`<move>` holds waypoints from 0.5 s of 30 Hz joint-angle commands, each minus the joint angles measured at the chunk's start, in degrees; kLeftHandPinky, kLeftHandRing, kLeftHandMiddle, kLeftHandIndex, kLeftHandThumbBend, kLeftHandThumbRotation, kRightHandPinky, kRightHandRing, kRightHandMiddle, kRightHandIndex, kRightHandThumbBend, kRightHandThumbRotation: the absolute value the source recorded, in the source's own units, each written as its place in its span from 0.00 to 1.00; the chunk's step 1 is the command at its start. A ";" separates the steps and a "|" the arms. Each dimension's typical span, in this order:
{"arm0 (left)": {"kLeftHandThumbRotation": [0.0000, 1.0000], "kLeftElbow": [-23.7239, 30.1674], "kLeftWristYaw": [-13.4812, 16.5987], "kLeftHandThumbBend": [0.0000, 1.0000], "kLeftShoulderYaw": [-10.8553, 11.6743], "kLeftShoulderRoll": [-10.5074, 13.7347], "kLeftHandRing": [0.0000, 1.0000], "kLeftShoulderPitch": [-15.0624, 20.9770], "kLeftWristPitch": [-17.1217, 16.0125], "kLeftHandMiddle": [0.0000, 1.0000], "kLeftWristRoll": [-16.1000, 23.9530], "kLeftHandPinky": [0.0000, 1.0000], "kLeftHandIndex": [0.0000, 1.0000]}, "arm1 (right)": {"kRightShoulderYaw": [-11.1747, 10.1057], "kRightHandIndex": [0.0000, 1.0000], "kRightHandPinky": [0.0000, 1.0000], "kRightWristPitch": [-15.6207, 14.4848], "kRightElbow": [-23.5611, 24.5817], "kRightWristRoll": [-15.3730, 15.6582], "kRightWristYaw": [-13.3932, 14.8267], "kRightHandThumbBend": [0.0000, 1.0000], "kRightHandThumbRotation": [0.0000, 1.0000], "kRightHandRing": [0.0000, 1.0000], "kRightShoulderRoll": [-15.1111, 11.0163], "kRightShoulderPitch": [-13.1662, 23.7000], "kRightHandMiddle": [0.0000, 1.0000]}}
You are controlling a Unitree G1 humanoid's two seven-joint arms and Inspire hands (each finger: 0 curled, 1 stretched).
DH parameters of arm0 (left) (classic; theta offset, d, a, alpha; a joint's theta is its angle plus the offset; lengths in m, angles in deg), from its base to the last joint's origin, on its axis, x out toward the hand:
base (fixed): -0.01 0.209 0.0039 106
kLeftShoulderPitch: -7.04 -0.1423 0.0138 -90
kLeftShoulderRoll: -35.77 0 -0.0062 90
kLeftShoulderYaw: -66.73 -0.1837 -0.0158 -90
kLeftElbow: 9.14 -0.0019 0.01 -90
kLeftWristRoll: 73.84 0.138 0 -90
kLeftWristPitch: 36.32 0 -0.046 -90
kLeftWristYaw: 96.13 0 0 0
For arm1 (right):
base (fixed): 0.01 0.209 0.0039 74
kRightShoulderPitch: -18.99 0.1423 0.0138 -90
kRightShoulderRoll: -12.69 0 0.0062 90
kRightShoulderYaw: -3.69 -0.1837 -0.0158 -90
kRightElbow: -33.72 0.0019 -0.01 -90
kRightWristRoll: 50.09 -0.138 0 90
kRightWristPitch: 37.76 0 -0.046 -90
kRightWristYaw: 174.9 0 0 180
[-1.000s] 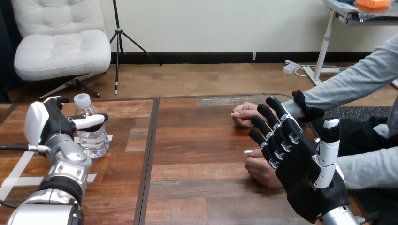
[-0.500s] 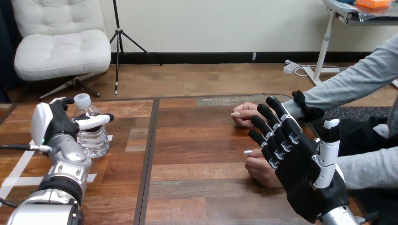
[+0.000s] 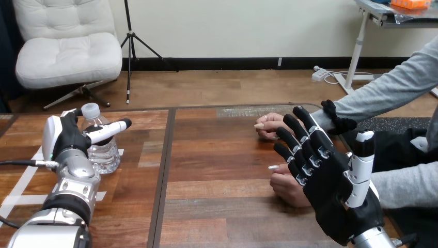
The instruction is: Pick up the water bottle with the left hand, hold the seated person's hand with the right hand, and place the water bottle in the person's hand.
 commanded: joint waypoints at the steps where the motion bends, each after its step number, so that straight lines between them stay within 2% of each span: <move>1: 0.35 0.29 -0.97 1.00 0.31 1.23 0.94 4.74 -0.45 0.92 -0.02 0.92 0.88 | -0.22 1.00 1.00 0.96 3.65 -1.13 -0.33 0.95 1.00 1.00 0.27 2.41 1.00; 15: 0.40 0.38 -3.40 1.00 -0.06 1.62 0.95 5.70 1.50 0.95 0.36 0.94 0.92 | -0.23 1.00 1.00 0.99 3.77 -1.51 -0.57 0.98 1.00 1.00 0.13 2.70 1.00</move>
